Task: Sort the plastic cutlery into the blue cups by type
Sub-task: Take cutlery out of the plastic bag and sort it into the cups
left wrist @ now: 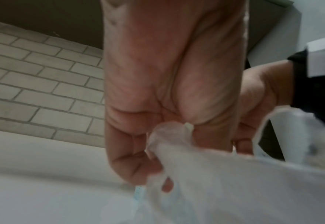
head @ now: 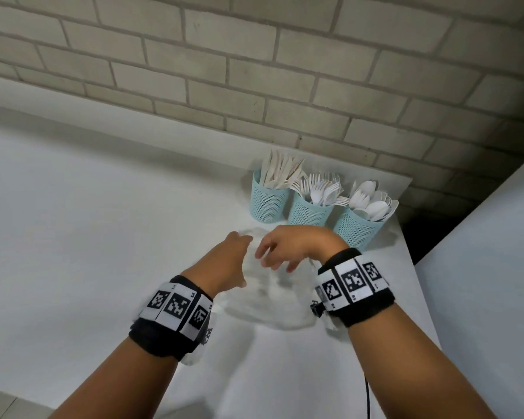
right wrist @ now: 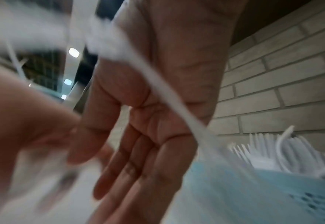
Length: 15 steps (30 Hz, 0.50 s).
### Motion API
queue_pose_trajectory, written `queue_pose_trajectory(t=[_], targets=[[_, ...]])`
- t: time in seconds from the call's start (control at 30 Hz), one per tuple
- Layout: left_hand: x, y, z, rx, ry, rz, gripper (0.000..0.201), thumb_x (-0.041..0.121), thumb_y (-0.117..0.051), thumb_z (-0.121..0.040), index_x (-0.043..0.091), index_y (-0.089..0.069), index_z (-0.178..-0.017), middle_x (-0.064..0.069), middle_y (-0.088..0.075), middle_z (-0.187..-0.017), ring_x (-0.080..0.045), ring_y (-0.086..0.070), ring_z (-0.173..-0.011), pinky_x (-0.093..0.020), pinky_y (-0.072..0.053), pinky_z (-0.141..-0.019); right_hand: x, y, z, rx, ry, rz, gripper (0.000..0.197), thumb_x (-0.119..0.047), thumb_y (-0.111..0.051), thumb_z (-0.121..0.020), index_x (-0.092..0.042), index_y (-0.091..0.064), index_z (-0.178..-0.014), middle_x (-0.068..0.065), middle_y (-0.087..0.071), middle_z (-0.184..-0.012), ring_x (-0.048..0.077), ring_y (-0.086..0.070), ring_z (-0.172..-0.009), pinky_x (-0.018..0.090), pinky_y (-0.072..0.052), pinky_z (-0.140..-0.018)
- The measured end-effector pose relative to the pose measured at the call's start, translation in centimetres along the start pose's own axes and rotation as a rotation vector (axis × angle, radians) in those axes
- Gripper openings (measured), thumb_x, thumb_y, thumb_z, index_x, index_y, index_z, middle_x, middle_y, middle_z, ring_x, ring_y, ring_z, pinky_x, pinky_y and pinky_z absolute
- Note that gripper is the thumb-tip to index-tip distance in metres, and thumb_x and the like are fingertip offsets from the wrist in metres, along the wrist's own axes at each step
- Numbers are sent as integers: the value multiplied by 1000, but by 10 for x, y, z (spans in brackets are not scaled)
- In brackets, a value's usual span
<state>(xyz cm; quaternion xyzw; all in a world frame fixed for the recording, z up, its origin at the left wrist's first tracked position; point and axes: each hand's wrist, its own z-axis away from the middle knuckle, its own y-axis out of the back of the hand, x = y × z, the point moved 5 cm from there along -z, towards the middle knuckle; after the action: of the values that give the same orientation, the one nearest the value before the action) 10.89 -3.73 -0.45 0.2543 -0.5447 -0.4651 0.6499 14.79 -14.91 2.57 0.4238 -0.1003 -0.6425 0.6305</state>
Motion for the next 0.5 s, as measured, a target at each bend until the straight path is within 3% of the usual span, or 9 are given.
queue_pose_trajectory(t=[0.1,0.17,0.23,0.3,0.4,0.5], targets=[[-8,-2,3,26,7,-33,81,-4,-59,-80,15,-18,-147,-8,-32,-135,-25,-56,-93,-28,-47,-76,24,-14,-5,75,-52,234,79,-23,-72,-80,-23,-29,-146,-1,-38,-148,23,-46,-126,34,-44,-98],[-15,-4,5,6,23,-50,89,-10,-49,-80,20,-3,-150,-9,-32,-128,-18,-51,-73,-21,-43,-60,40,-17,-3,86,-72,264,100,-24,-79,-74,-23,-14,-150,2,-32,-152,25,-45,-128,35,-42,-101],[-20,-6,7,-37,33,-46,96,-12,-46,-80,28,5,-149,-8,-30,-124,-12,-44,-61,-17,-38,-51,51,-19,-2,98,-78,238,110,-27,-85,-65,-28,-13,-149,2,-36,-150,26,-51,-121,36,-49,-91],[-22,-7,7,-60,42,-40,100,-12,-49,-80,34,7,-148,-8,-28,-122,-12,-44,-61,-17,-41,-53,55,-20,0,120,-83,190,114,-29,-87,-62,-30,-11,-148,1,-36,-150,24,-54,-117,31,-50,-81],[-23,-11,5,-70,60,-52,107,-4,-60,-79,35,12,-147,-9,-28,-122,-13,-47,-65,-23,-47,-64,54,-21,2,134,-72,222,112,-45,-82,-64,-27,-11,-149,0,-34,-151,25,-51,-122,35,-47,-93],[-25,-14,3,-86,69,-52,116,10,-72,-75,34,17,-146,-10,-28,-127,-19,-52,-81,-25,-48,-70,40,-25,4,114,-60,191,90,-56,-64,-78,-24,-18,-149,-3,-36,-149,19,-61,-99,33,-48,-92]])
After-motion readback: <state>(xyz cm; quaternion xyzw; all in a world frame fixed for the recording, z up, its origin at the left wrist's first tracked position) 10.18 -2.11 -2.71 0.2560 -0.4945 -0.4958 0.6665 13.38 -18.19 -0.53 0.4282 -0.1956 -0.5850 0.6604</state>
